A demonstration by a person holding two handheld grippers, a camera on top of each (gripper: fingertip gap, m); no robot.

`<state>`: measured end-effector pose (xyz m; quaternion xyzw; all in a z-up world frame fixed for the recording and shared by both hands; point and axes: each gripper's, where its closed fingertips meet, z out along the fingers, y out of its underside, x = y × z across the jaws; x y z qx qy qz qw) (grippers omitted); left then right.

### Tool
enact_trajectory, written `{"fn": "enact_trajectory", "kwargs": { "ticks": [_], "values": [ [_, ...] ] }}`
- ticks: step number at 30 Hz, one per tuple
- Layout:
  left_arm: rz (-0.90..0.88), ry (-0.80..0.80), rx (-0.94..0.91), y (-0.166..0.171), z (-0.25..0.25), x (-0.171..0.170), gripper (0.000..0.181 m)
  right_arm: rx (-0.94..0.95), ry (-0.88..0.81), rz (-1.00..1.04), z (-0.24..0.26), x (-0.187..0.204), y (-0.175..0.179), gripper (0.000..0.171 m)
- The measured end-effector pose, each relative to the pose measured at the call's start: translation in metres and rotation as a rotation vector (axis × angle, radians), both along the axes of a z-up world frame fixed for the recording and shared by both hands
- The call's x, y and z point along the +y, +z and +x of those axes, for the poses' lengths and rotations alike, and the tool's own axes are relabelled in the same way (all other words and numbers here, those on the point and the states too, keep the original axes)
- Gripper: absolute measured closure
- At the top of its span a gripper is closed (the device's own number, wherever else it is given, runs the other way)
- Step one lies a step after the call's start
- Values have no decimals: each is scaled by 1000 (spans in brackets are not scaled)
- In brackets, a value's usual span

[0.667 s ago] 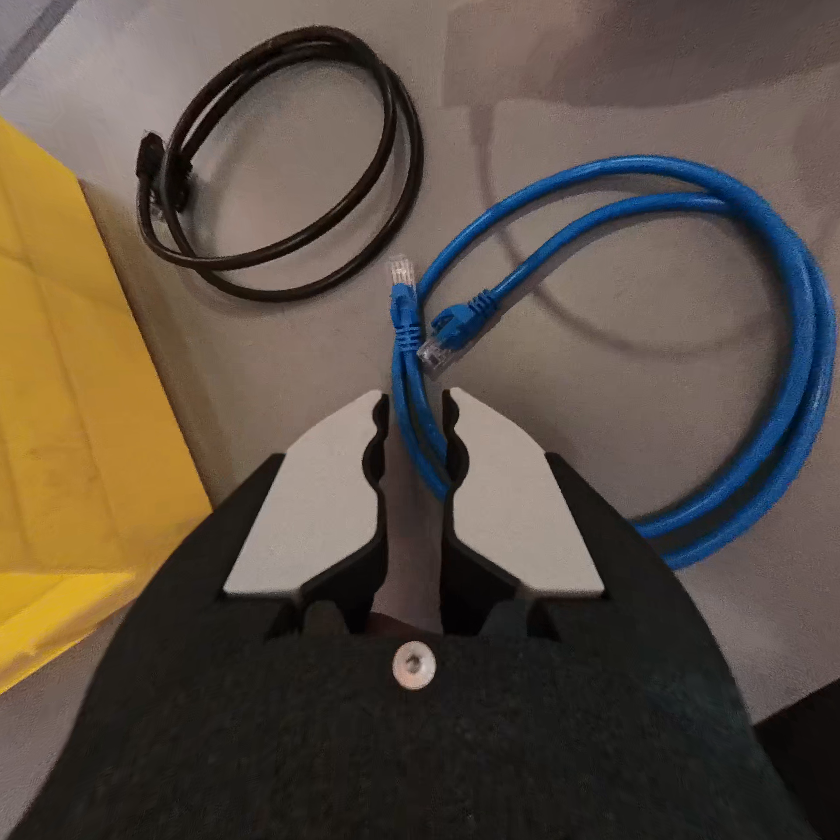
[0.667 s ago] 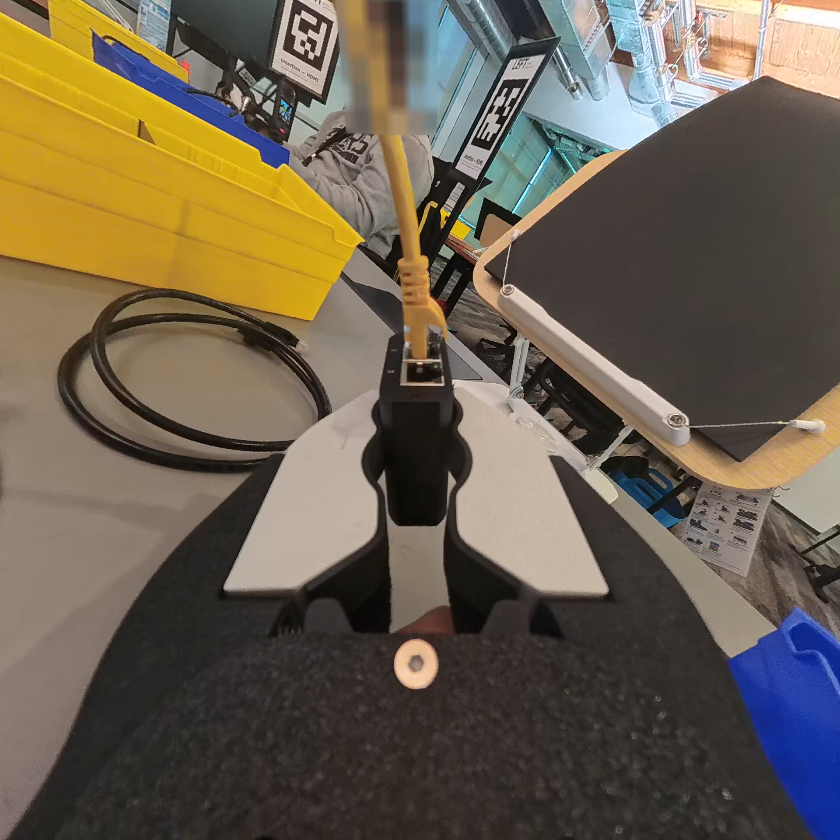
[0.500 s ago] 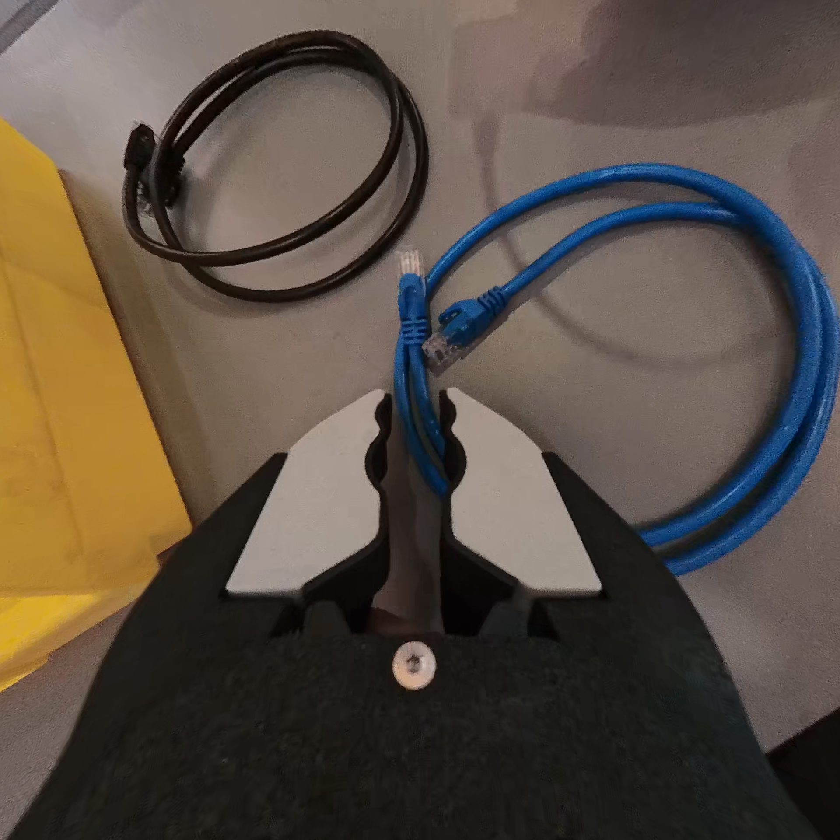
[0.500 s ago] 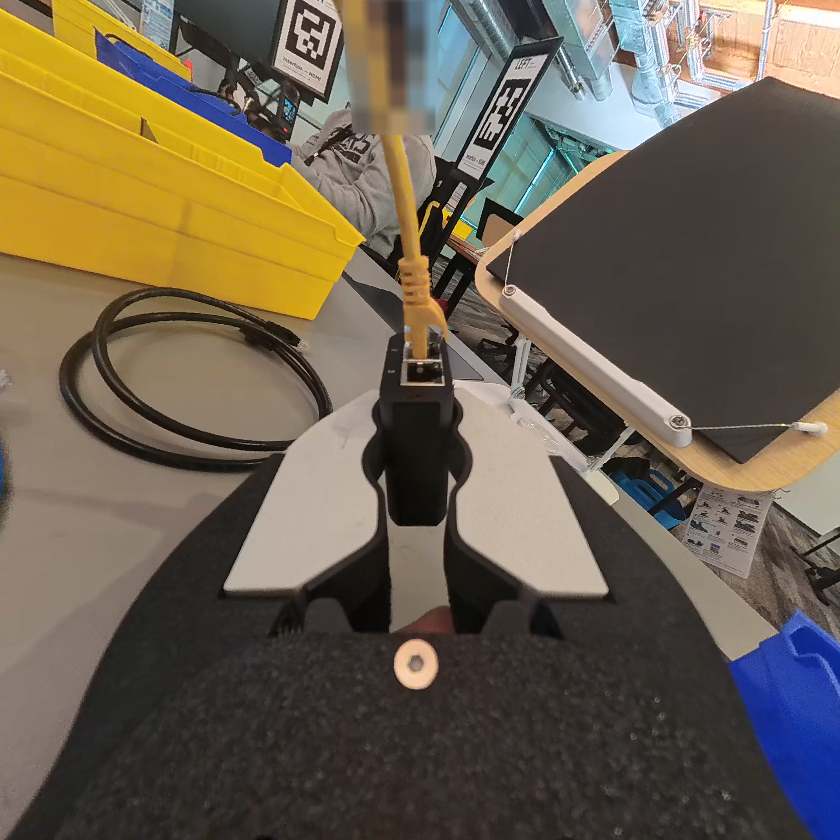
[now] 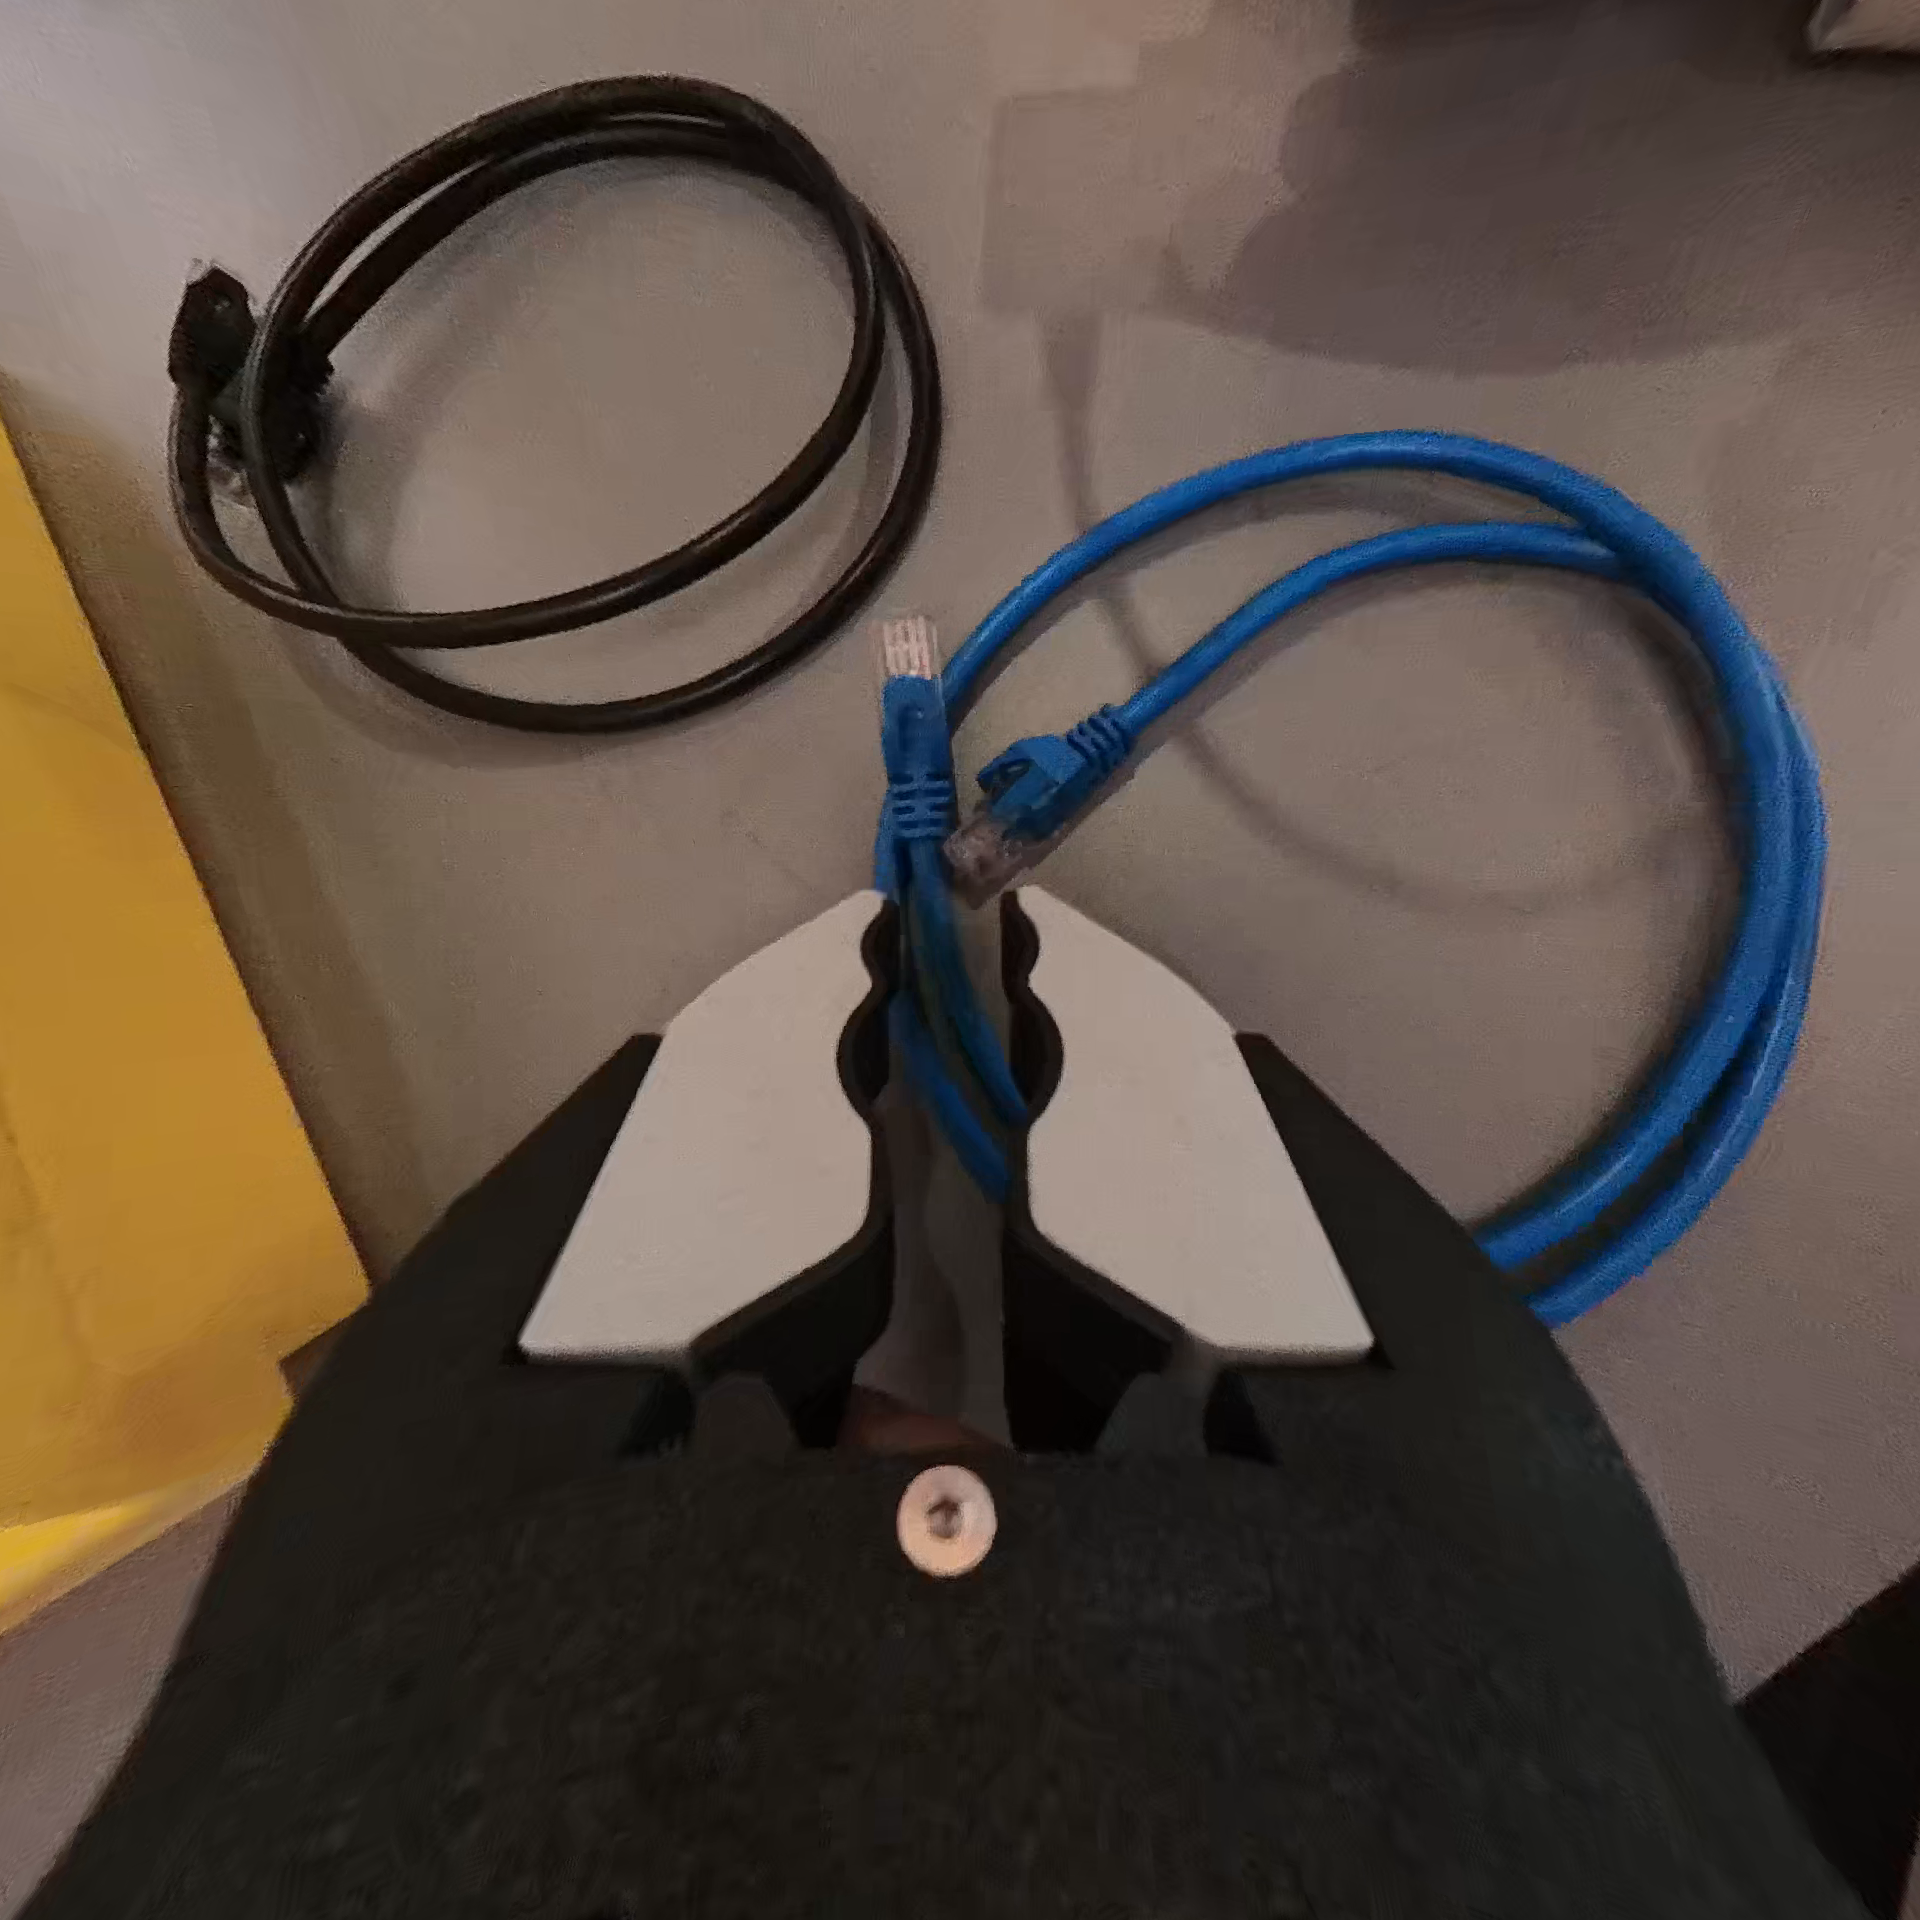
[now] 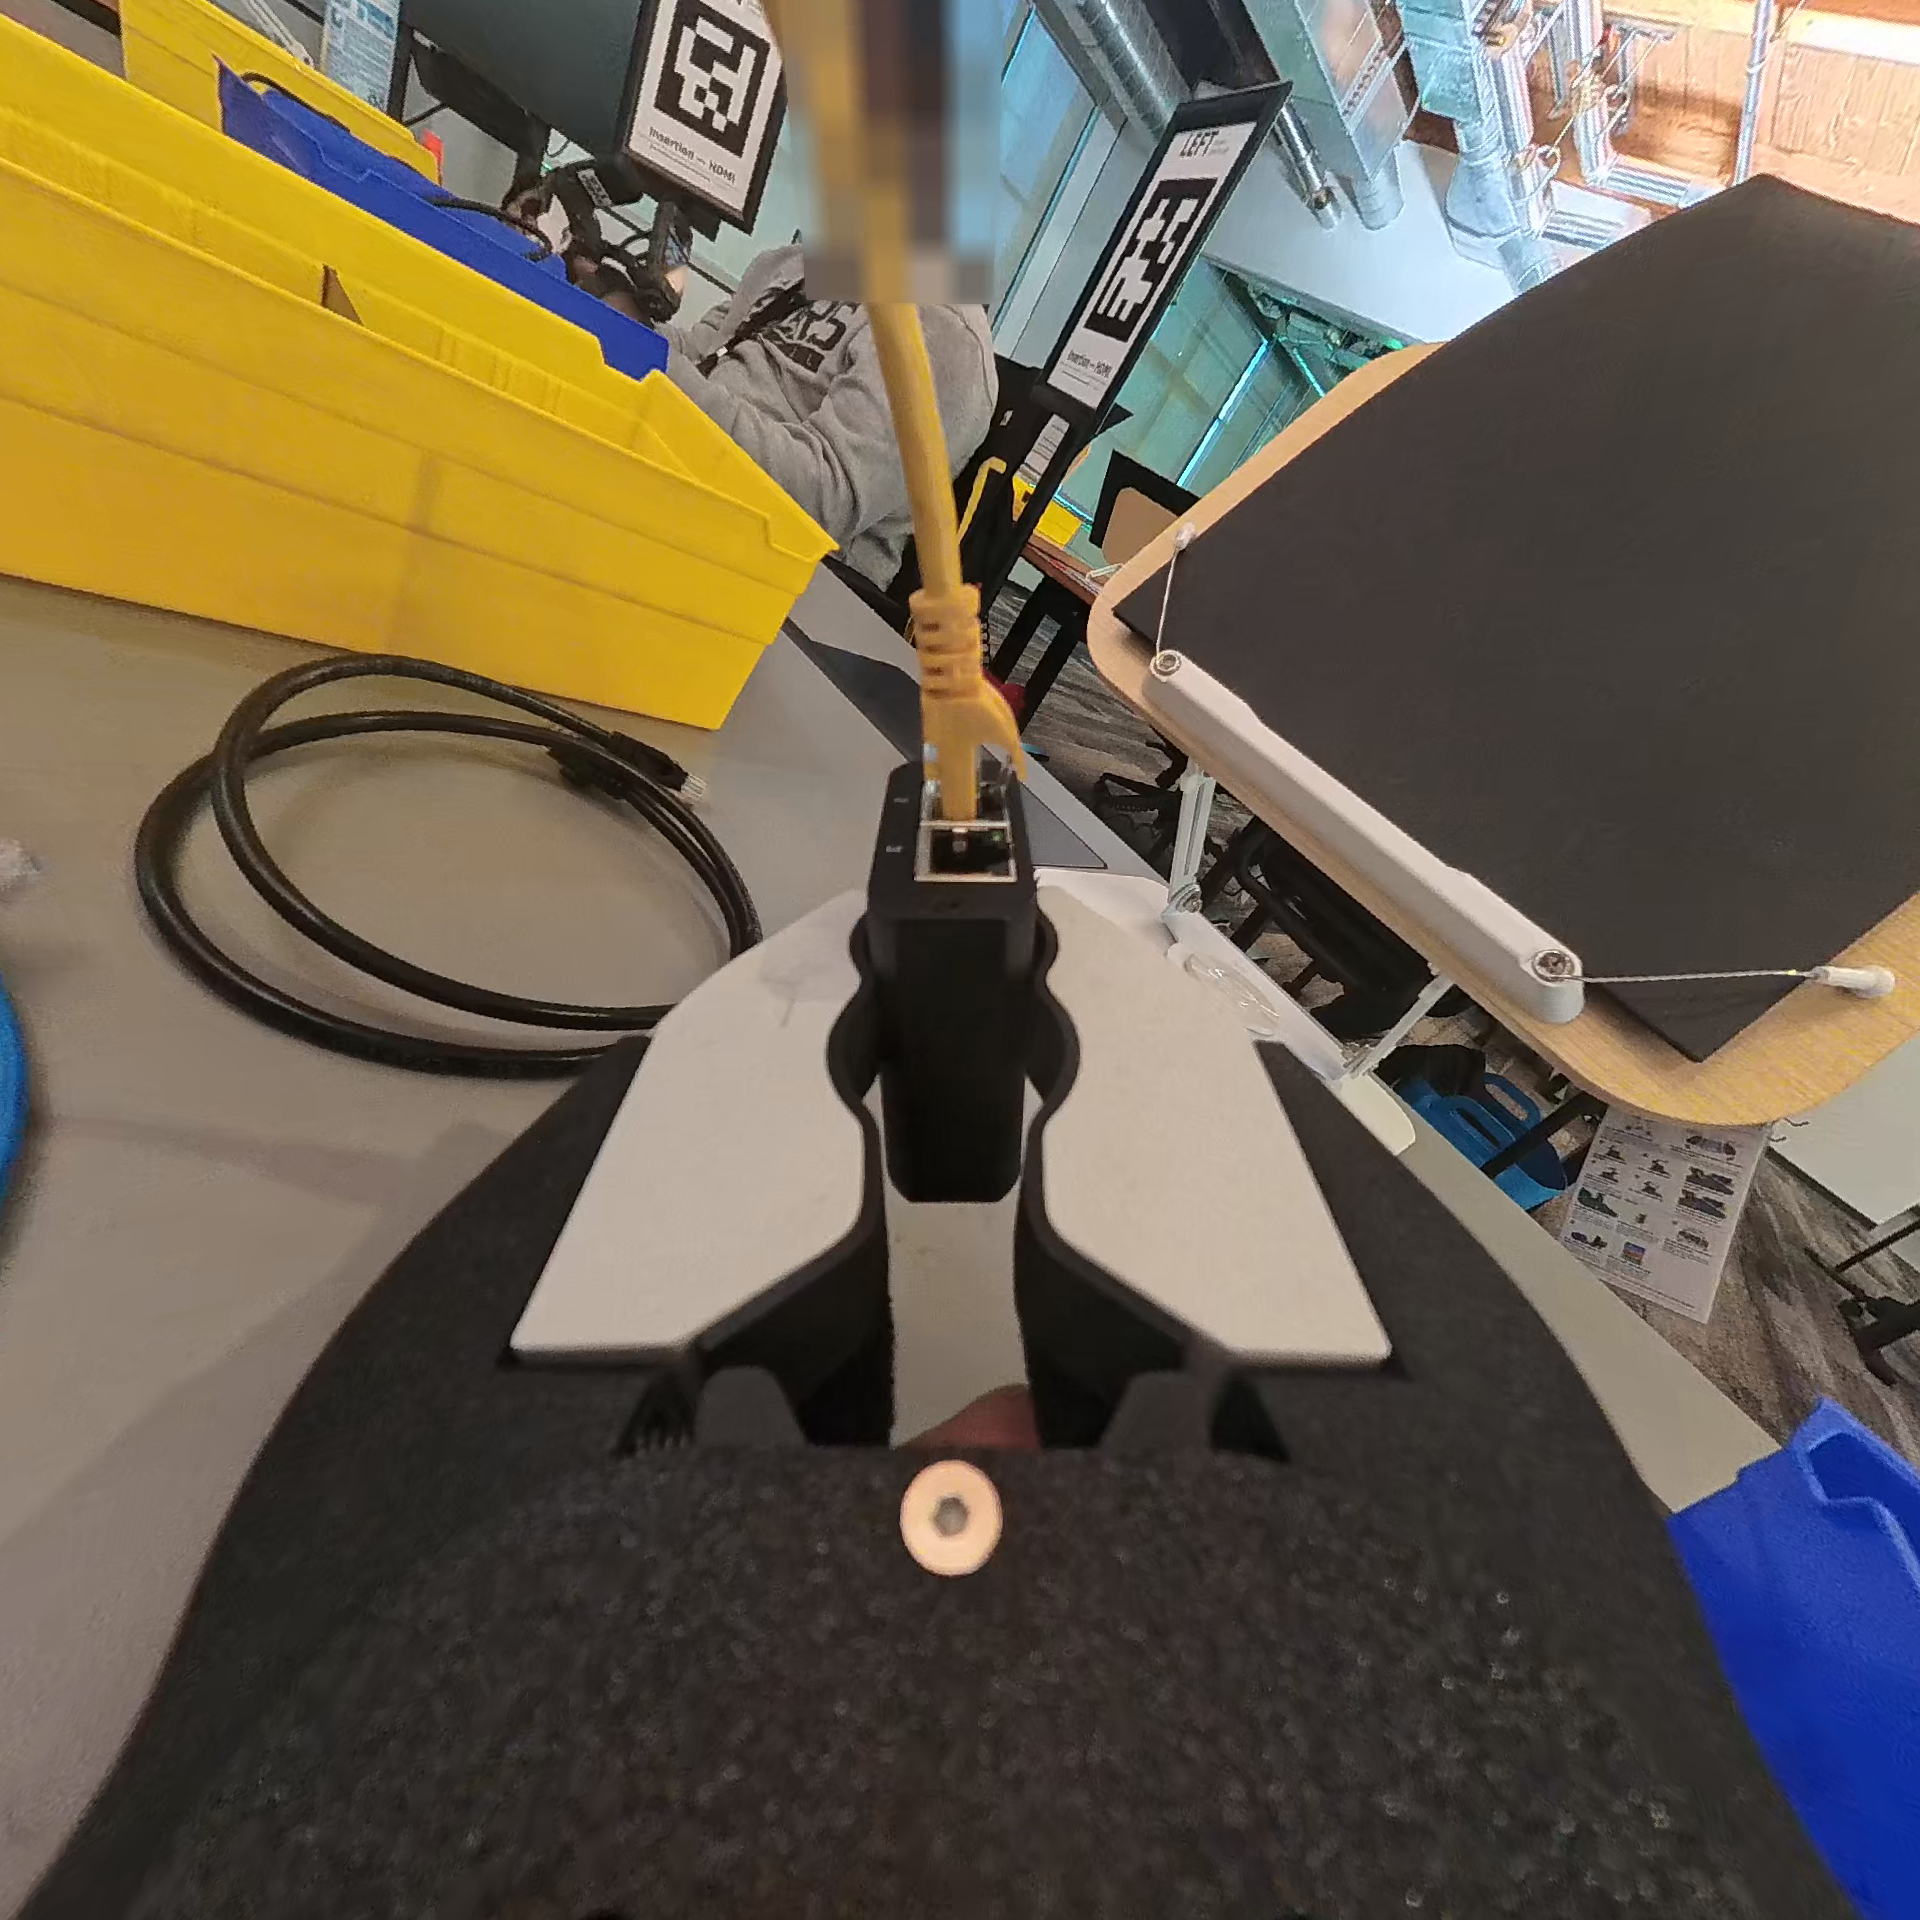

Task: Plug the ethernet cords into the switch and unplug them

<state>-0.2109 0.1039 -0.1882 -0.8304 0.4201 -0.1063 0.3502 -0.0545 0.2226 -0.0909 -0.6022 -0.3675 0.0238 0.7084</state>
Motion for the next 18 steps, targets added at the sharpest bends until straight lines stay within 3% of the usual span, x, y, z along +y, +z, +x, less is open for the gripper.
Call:
{"fn": "enact_trajectory", "kwargs": {
  "ticks": [9, 15, 18],
  "values": [
    [-2, 14, 66, 0, -4, -3, 165, -7, 2, 0, -1, 0, -1, 147],
    [-2, 32, 49, -1, -1, -3, 181, -10, 2, -4, -1, 0, -1, 147],
    [-28, 30, 40, -1, -1, -3, 167, -11, 3, -4, -1, 0, -2, 147]
  ]
}}
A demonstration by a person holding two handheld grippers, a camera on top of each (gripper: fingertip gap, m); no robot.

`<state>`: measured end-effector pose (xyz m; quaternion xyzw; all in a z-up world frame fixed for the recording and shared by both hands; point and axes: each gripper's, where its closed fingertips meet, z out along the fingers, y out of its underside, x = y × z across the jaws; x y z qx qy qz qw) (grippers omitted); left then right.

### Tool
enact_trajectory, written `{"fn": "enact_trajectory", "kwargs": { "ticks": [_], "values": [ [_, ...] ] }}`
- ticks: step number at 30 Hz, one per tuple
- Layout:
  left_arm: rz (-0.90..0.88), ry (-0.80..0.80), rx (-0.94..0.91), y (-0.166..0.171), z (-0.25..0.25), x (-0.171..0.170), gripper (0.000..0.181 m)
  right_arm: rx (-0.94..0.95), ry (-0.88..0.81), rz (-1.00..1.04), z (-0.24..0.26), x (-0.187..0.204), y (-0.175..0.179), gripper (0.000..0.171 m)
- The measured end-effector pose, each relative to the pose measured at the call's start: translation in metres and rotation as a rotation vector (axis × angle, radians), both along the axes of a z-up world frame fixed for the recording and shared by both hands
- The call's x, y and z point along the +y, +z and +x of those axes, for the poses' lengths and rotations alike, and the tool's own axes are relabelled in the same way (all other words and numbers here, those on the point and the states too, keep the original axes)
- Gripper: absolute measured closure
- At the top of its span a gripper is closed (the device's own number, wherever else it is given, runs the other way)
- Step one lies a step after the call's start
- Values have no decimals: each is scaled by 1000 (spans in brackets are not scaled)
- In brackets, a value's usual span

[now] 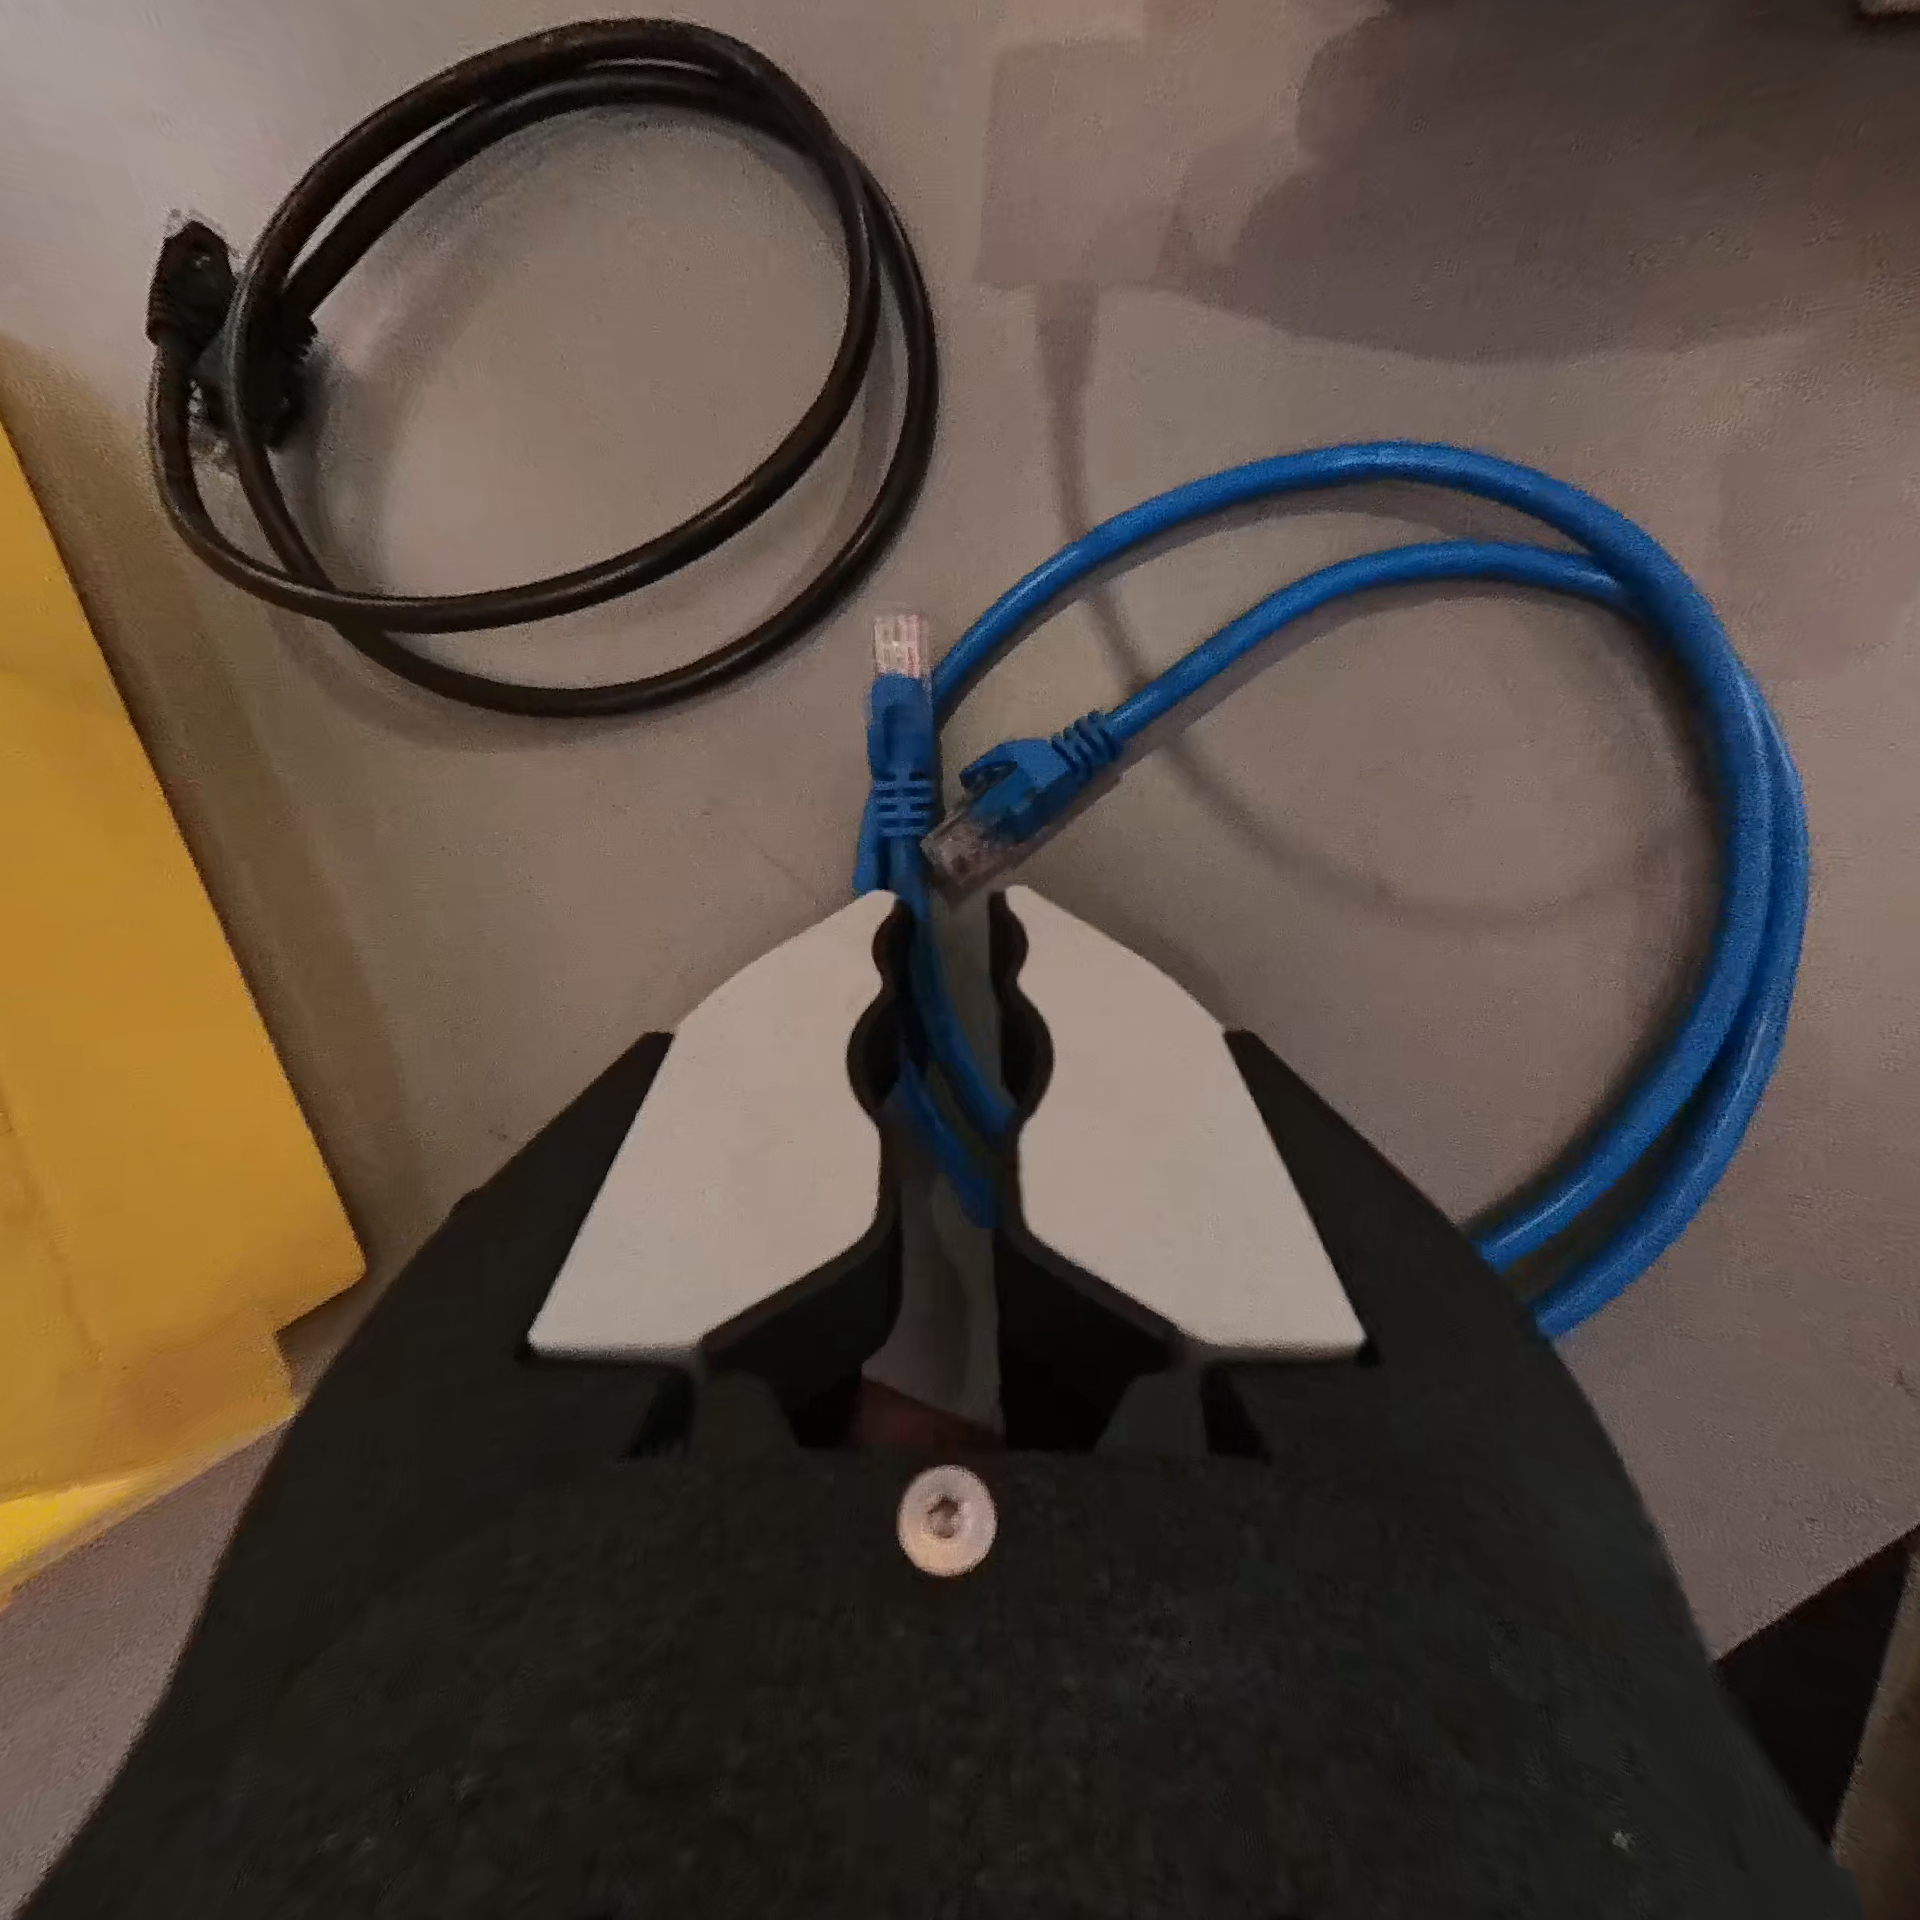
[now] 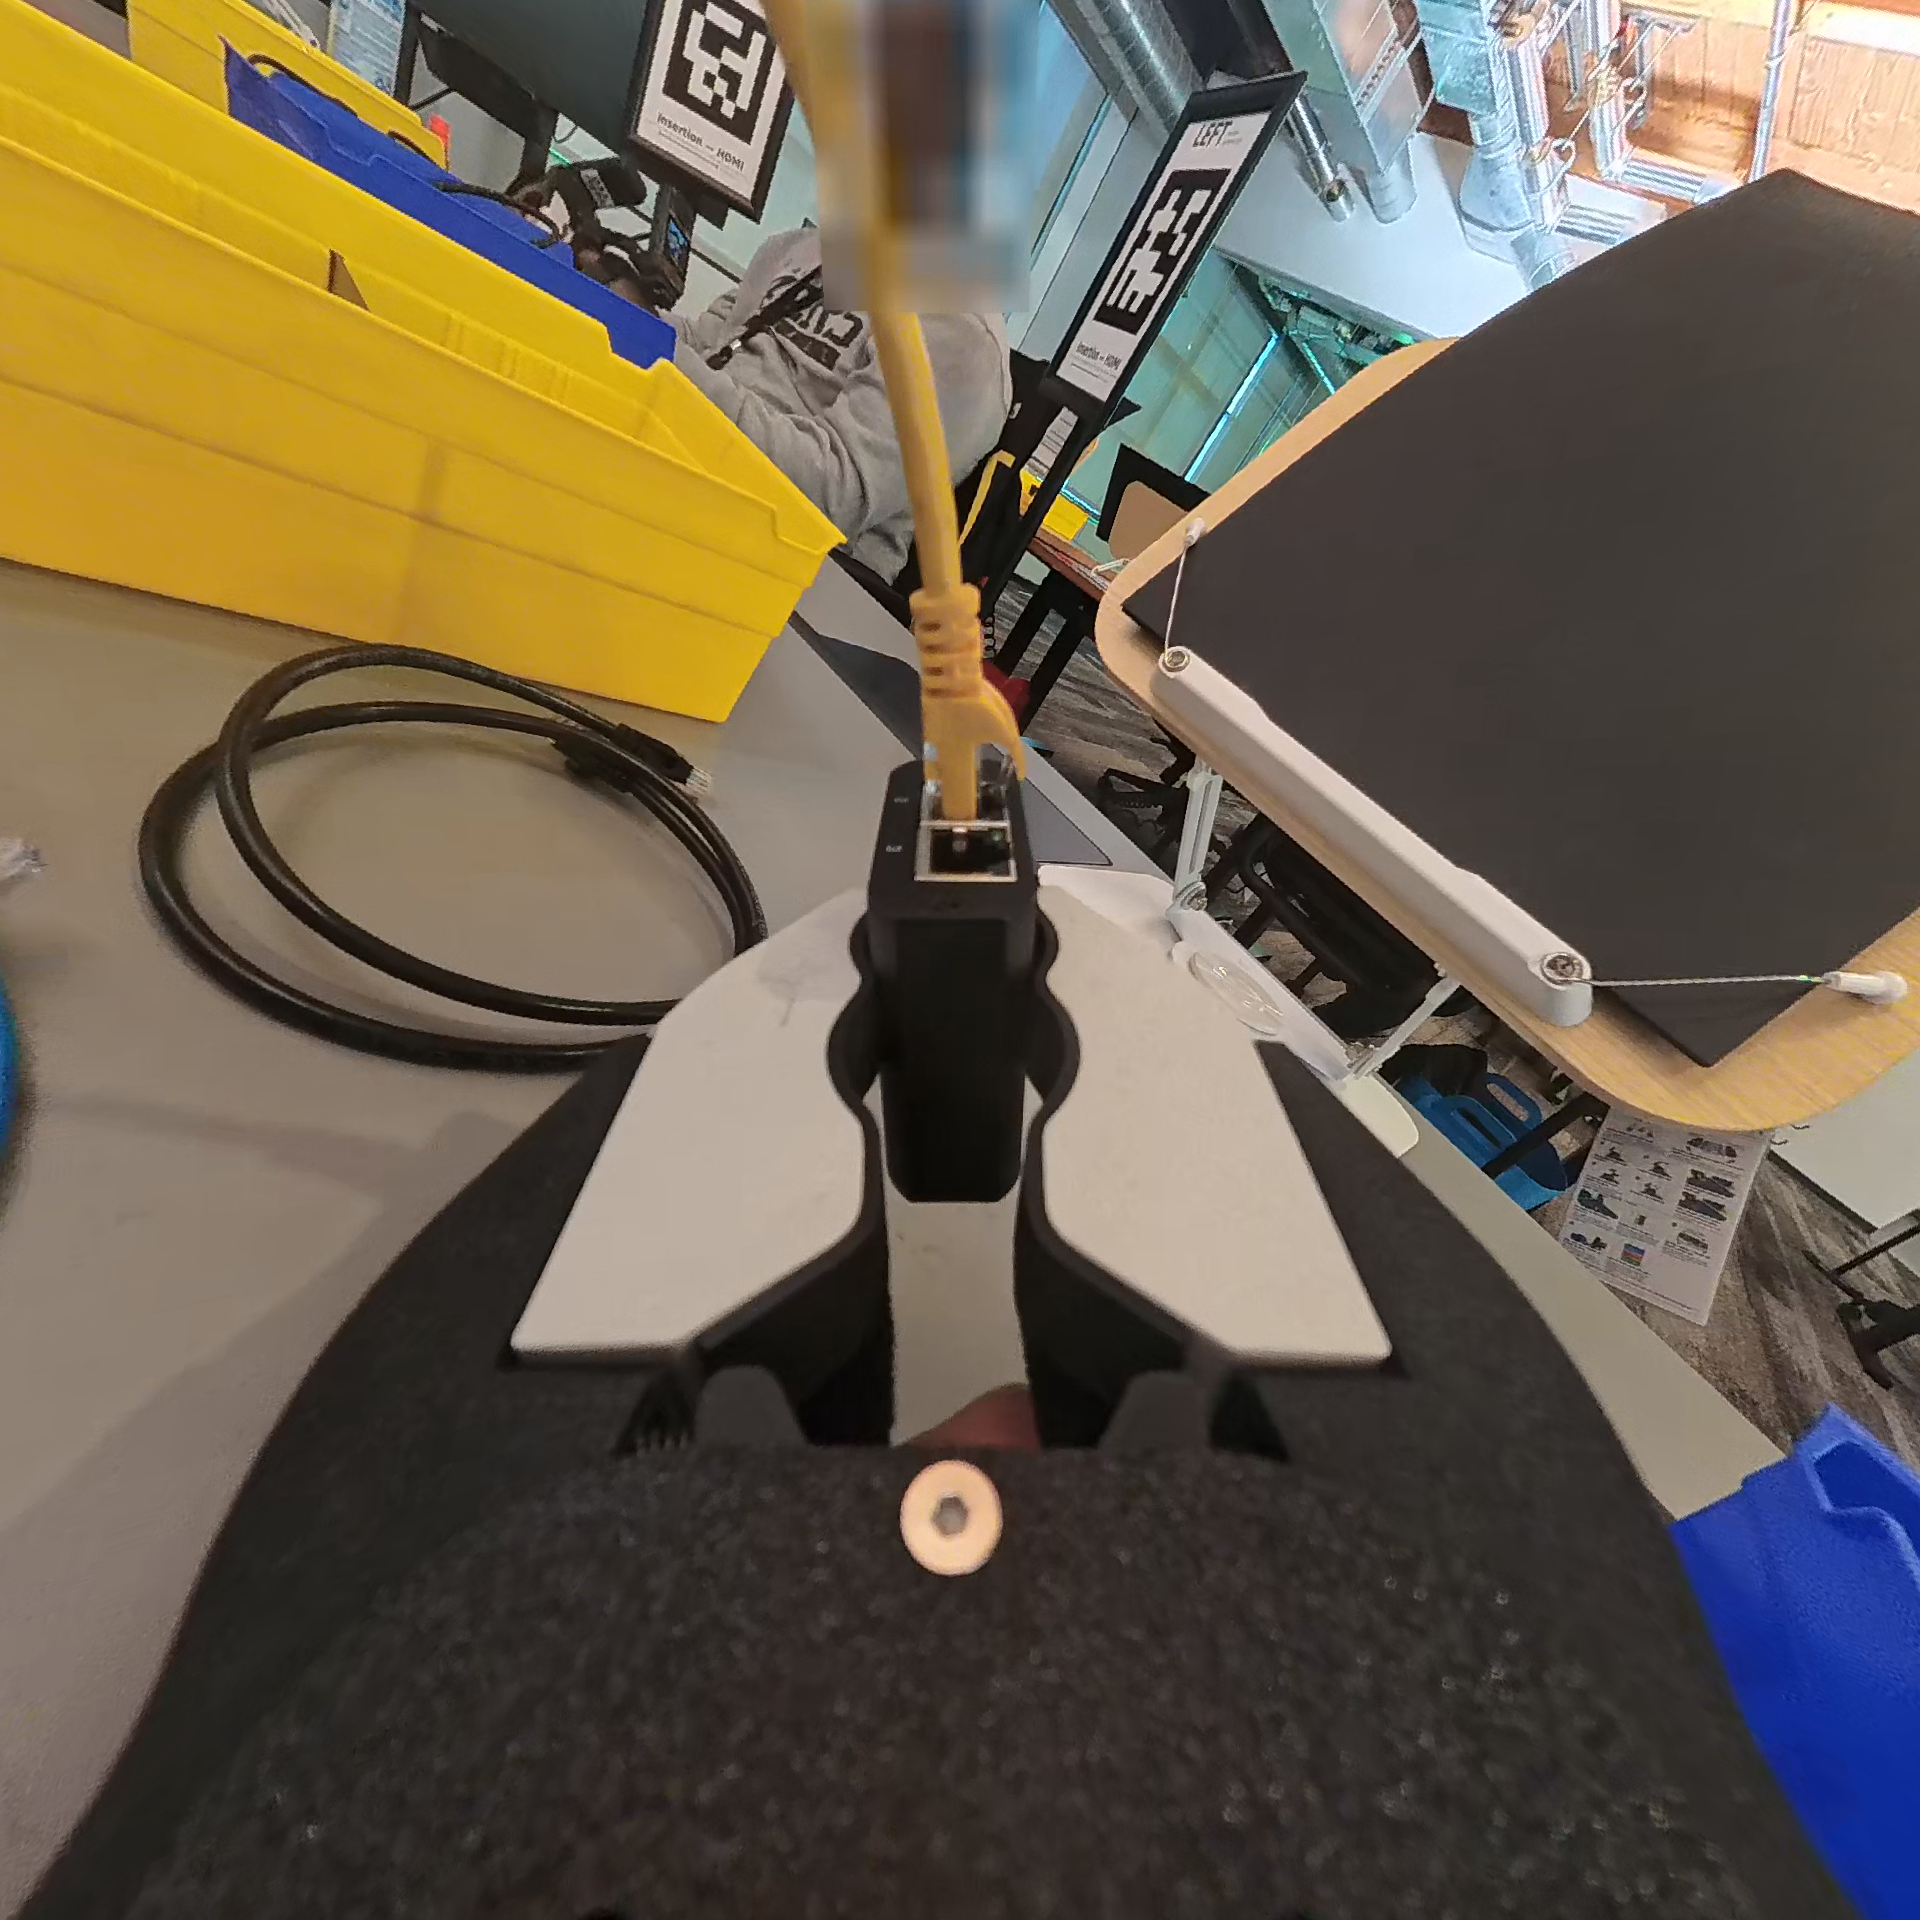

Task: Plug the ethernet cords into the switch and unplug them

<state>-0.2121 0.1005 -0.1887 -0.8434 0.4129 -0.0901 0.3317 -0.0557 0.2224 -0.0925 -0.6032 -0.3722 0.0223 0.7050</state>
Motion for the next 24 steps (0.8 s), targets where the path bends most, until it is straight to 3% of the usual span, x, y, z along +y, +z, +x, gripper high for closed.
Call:
{"fn": "enact_trajectory", "kwargs": {
  "ticks": [19, 24],
  "values": [
    [18, 65, 127, -6, -20, 6, 172, -19, 5, 1, -2, -1, -2, 148],
    [13, 47, 74, -6, -19, 7, 172, -25, 6, 1, -3, -1, -3, 147]
  ]
}}
